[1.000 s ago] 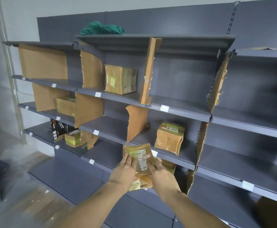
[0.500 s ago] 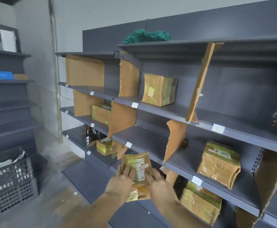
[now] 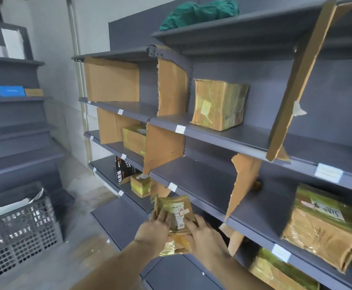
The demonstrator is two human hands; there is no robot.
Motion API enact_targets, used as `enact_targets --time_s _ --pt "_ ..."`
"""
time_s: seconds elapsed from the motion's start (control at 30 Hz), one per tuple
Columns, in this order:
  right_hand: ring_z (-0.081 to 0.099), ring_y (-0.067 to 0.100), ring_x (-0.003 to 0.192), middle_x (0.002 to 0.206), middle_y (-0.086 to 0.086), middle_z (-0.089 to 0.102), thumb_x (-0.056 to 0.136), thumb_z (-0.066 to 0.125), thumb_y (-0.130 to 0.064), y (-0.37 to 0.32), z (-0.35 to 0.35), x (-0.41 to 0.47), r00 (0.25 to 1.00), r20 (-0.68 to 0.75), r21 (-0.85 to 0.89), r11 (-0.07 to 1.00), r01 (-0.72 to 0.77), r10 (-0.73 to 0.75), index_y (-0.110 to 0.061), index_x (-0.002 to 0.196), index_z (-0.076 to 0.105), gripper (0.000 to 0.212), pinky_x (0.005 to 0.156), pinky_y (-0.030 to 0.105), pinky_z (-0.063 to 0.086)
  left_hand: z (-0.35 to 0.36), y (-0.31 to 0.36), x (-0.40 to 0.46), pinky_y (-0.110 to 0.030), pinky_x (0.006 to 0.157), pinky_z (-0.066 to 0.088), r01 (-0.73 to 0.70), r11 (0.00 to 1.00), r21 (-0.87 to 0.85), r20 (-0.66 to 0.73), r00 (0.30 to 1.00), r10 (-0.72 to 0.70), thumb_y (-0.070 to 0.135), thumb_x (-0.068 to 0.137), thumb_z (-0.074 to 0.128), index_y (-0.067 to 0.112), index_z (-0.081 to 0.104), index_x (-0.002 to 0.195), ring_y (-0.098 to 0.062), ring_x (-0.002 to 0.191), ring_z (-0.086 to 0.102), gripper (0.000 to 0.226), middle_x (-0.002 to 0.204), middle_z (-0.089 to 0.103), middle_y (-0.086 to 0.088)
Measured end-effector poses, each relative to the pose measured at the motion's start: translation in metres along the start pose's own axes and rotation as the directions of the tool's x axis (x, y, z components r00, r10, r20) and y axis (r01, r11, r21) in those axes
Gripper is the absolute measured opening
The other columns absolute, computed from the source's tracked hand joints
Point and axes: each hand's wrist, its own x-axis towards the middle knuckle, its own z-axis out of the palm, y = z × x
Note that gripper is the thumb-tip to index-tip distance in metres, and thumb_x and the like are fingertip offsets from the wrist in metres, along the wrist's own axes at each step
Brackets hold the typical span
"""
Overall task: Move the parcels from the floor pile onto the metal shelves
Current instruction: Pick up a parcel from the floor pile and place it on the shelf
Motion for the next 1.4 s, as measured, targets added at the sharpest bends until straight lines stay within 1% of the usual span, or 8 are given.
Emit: enact_targets --time_s 0.33,0.5,0.67,0.87,0.97,1.1,1.27,1.4 --pt "0.054 0.024 0.119 0.147 0.002 0.036 0.101 0.039 -0.039 0.035 0.017 -0.006 0.993 0.042 -0.025 0.993 -0.114 0.115 -0.031 0.149 0.03 0.05 0.096 0.035 0.05 0.011 0.02 0.042 -0.047 0.107 0.043 -0.176 0.983 0.043 0.048 0.984 0.174 0.037 0.101 0.046 0.011 0.008 0.157 -0.035 0.149 0.014 0.072 0.163 0.011 -0.012" --pt "0.052 0.03 0.12 0.145 0.006 0.039 0.101 0.04 -0.036 0.024 0.014 -0.028 0.979 0.025 -0.055 0.978 -0.199 0.201 -0.027 0.148 0.033 0.049 0.09 0.041 0.05 0.02 0.021 0.043 -0.047 0.106 0.044 -0.285 0.957 0.058 0.033 0.959 0.283 0.039 0.101 0.047 0.011 0.012 0.156 -0.035 0.147 0.021 0.071 0.162 0.016 -0.011" --pt "0.051 0.033 0.12 0.145 0.009 0.038 0.102 0.04 -0.037 0.007 0.013 -0.06 0.947 0.019 -0.074 0.945 -0.317 0.319 -0.027 0.148 0.031 0.048 0.094 0.044 0.052 0.025 0.029 0.03 -0.042 0.108 0.043 -0.391 0.919 0.049 -0.007 0.92 0.392 0.044 0.1 0.046 0.014 0.011 0.157 -0.03 0.147 0.024 0.073 0.165 0.008 -0.008" --pt "0.057 0.033 0.114 0.147 0.002 0.033 0.102 0.042 -0.034 -0.001 0.007 -0.133 0.863 -0.019 -0.052 0.861 -0.506 0.506 -0.028 0.147 0.031 0.047 0.09 0.041 0.053 0.03 0.076 0.006 -0.04 0.107 0.044 -0.545 0.837 -0.047 -0.016 0.838 0.545 0.042 0.099 0.051 0.019 0.011 0.157 -0.029 0.145 0.03 0.073 0.165 0.002 -0.007" --pt "0.055 0.031 0.113 0.144 0.001 0.035 0.101 0.042 -0.035 0.0 0.0 -0.177 0.816 -0.044 -0.043 0.815 -0.578 0.576 -0.029 0.146 0.032 0.046 0.084 0.042 0.054 0.028 0.108 -0.015 -0.042 0.11 0.041 -0.617 0.785 -0.05 -0.011 0.786 0.618 0.038 0.099 0.053 0.021 0.013 0.157 -0.031 0.147 0.025 0.072 0.165 0.002 -0.006" --pt "0.054 0.028 0.114 0.136 0.002 0.044 0.096 0.047 -0.034 0.007 -0.011 -0.236 0.755 -0.111 -0.037 0.756 -0.653 0.646 -0.028 0.138 0.043 0.043 0.081 0.041 0.056 0.014 0.154 -0.051 -0.041 0.106 0.044 -0.707 0.707 -0.016 -0.04 0.707 0.706 0.021 0.096 0.06 0.02 0.014 0.156 -0.033 0.142 0.035 0.076 0.165 0.005 -0.005" --pt "0.051 0.027 0.115 0.137 0.0 0.039 0.094 0.043 -0.037 0.011 -0.029 -0.309 0.674 -0.143 -0.032 0.677 -0.735 0.725 -0.03 0.135 0.04 0.042 0.078 0.041 0.055 -0.005 0.213 -0.097 -0.035 0.109 0.04 -0.783 0.619 -0.062 -0.052 0.622 0.781 0.002 0.099 0.045 0.02 0.005 0.158 -0.031 0.149 0.019 0.074 0.165 -0.003 -0.007" --pt "0.05 0.027 0.116 0.138 0.0 0.036 0.094 0.04 -0.039 0.016 -0.033 -0.355 0.609 -0.163 -0.013 0.615 -0.788 0.776 -0.029 0.134 0.038 0.041 0.078 0.041 0.055 -0.007 0.252 -0.119 -0.036 0.112 0.038 -0.849 0.526 -0.057 -0.058 0.528 0.847 -0.008 0.093 0.039 0.024 0.004 0.158 -0.03 0.151 0.009 0.081 0.165 -0.004 -0.004"
